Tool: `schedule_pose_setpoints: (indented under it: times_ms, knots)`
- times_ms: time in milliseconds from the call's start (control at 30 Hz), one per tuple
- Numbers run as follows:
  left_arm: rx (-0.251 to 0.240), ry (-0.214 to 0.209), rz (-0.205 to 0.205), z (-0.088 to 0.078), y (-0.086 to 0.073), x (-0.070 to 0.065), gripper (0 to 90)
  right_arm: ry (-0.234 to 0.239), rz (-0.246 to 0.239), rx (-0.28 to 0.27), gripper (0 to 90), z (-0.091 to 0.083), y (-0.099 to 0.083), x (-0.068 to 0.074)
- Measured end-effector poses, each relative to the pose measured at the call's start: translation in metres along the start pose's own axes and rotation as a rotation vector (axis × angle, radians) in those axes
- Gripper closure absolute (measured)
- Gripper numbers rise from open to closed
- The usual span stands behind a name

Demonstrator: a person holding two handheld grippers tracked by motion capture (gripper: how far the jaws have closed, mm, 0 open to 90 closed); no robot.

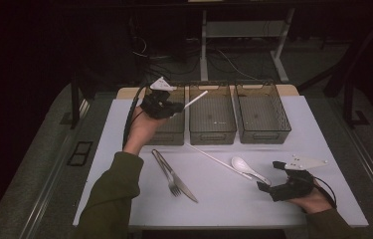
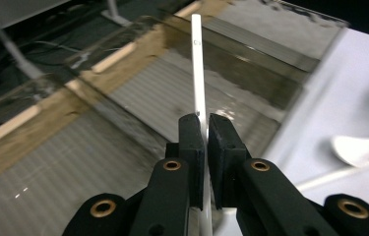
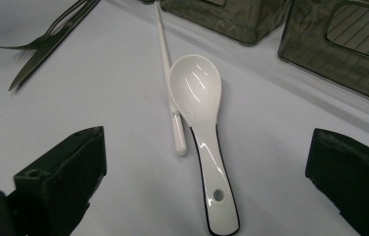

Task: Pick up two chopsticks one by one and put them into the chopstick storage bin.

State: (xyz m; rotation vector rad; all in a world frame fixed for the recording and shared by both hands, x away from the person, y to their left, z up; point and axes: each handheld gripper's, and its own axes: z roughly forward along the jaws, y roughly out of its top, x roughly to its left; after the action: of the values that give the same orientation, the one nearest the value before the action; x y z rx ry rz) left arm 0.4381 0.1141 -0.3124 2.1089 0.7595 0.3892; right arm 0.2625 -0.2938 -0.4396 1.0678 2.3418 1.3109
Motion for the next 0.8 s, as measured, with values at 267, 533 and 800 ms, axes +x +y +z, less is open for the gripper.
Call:
schedule_pose_setpoints:
  times_ms: [267,533,800]
  knots:
    - [-0.010,0.069,-0.056,0.018,-0.002,0.032,83.9,0.001,-0.004,-0.006,2.0,-0.002,0.001,0.001]
    - [0.011,0.173,-0.170,0.030,-0.018,0.063,83.9,0.006,-0.002,-0.014,2.0,-0.003,0.001,0.001]
    - [0.058,0.230,-0.231,0.039,-0.026,0.074,83.8,0.009,-0.002,-0.015,2.0,-0.003,0.001,0.001]
